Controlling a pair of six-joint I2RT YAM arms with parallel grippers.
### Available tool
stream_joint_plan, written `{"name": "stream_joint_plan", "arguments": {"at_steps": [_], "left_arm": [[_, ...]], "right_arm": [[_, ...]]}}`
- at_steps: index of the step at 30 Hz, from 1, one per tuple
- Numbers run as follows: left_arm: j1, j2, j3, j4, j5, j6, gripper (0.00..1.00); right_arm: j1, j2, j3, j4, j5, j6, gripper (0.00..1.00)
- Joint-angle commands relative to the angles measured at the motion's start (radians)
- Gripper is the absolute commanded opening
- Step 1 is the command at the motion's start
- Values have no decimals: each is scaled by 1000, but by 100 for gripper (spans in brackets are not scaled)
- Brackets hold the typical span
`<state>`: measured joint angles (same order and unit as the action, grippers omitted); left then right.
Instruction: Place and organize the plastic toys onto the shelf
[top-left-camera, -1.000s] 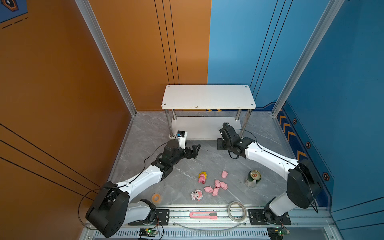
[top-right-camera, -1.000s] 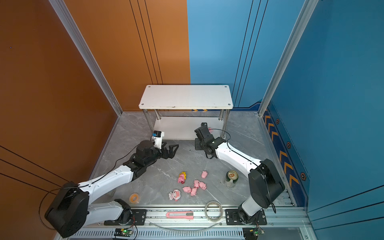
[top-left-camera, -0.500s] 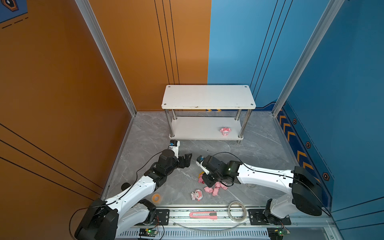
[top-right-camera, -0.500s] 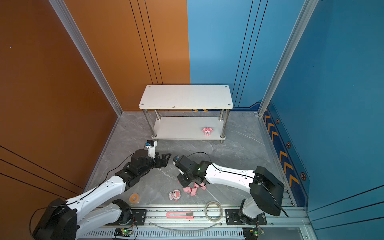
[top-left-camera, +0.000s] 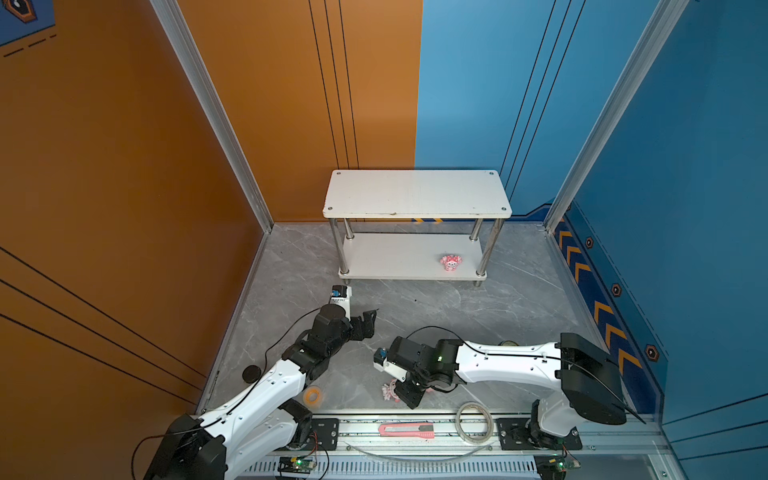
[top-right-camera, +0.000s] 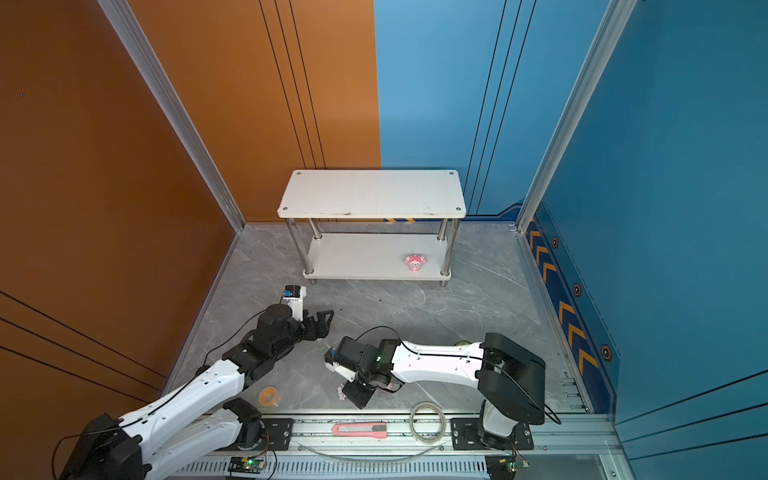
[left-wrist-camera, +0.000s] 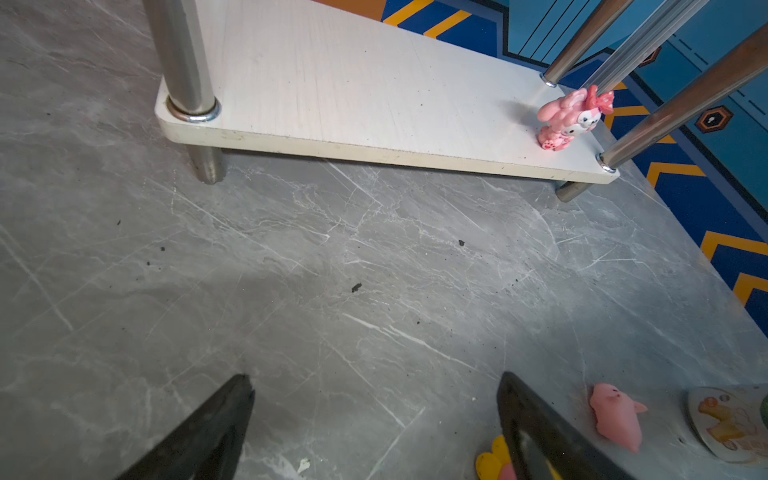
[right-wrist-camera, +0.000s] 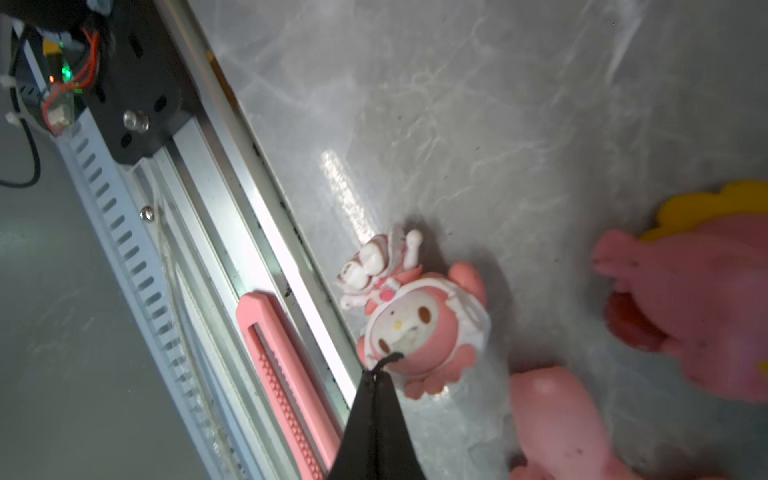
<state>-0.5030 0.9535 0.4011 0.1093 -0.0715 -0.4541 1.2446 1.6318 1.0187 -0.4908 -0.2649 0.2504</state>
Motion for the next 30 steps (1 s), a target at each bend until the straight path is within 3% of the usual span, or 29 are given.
{"name": "stream_joint_plan", "arguments": {"at_steps": [1,9,22,30], "left_arm": [[8,-17,-13,-32,-28,-2,93],[9,-36,-26,-42,-28,-1,94],[-8,-75,-21,-115,29,0,96],[-238,-115,13,-288,-45,-38,100]], "right_arm": [[17,10,31,-70,-61,-29,0],[-7,83,52,-40,-39,-16,0],[-202,220,154,101,47,-29,0],[-314,95,57,116,104,47,4]]}}
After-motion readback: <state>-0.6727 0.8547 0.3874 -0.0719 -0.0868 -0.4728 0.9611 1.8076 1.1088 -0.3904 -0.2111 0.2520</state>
